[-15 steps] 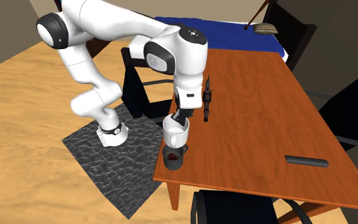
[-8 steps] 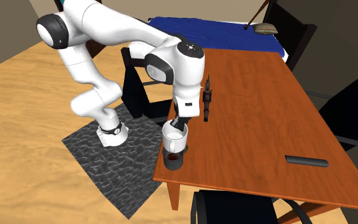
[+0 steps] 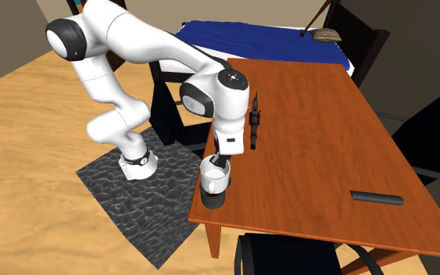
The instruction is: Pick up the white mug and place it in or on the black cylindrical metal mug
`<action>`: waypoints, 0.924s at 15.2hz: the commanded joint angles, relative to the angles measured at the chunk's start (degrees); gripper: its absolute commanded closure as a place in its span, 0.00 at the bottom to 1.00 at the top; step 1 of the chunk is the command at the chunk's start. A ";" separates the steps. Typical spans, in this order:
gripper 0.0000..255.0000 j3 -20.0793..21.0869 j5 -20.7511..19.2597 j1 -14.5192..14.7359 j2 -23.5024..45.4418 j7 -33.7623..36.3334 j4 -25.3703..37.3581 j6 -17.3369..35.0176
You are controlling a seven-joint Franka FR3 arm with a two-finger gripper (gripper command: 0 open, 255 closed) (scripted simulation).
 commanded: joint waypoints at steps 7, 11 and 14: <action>1.00 0.11 -0.10 -0.01 0.72 -0.03 -1.40 2.16; 0.00 0.14 -0.12 0.00 0.79 0.02 -1.36 2.19; 0.00 0.12 -0.12 -0.01 0.78 -0.01 -1.34 2.16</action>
